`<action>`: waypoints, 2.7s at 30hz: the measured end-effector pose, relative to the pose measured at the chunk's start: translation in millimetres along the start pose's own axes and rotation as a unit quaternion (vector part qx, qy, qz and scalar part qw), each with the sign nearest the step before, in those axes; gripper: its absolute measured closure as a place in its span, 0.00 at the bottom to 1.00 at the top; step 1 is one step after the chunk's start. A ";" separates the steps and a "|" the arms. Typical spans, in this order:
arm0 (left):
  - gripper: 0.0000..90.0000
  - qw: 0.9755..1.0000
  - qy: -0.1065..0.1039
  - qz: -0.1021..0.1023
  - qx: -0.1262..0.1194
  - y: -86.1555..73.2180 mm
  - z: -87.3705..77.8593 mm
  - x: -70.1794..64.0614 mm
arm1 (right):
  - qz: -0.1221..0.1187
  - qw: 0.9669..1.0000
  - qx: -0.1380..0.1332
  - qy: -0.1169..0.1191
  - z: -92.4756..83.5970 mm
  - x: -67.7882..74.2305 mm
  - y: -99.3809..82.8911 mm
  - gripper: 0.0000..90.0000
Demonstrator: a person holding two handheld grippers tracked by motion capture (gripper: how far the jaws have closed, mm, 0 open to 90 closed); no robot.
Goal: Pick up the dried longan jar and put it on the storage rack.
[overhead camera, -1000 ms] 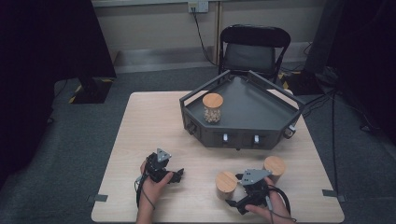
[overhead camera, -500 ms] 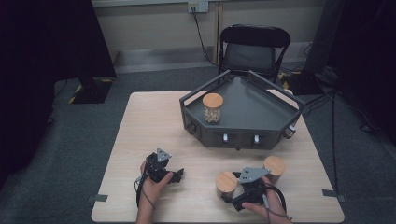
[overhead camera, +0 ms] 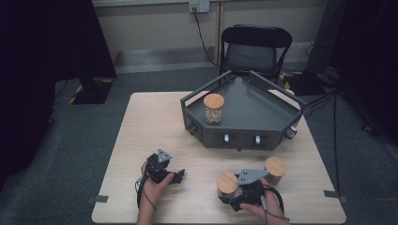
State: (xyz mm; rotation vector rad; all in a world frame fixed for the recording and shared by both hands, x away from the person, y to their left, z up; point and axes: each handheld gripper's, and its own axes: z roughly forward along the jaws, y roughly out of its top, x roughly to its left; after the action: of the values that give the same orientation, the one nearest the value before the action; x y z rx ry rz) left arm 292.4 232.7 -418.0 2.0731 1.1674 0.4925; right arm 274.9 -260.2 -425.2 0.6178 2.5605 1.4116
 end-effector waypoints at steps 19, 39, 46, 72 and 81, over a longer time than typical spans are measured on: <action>0.00 1.000 0.000 0.000 0.000 0.0 0.0 0.0 | -0.005 1.000 -0.016 -0.004 4.1 3.0 -5.1 0.23; 0.00 1.000 0.000 0.000 0.000 0.1 0.0 0.0 | -0.015 1.000 -0.027 -0.006 2.0 5.2 -6.0 0.28; 0.00 1.000 0.000 0.000 0.000 0.1 0.0 0.0 | -0.028 0.999 -0.021 -0.011 -0.6 7.9 -0.4 0.28; 0.00 1.000 0.000 0.000 0.000 0.0 0.0 0.0 | -0.044 0.999 -0.029 -0.015 -42.1 -3.3 37.1 0.28; 0.00 1.000 0.000 0.000 0.000 0.0 0.0 0.1 | -0.039 0.999 -0.034 -0.013 -49.9 -10.6 45.7 0.28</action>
State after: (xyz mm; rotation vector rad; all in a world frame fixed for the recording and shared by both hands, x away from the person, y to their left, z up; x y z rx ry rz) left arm 292.5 232.7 -418.0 2.0739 1.1667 0.4928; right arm 281.0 -281.7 -360.4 0.5181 2.4766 1.4478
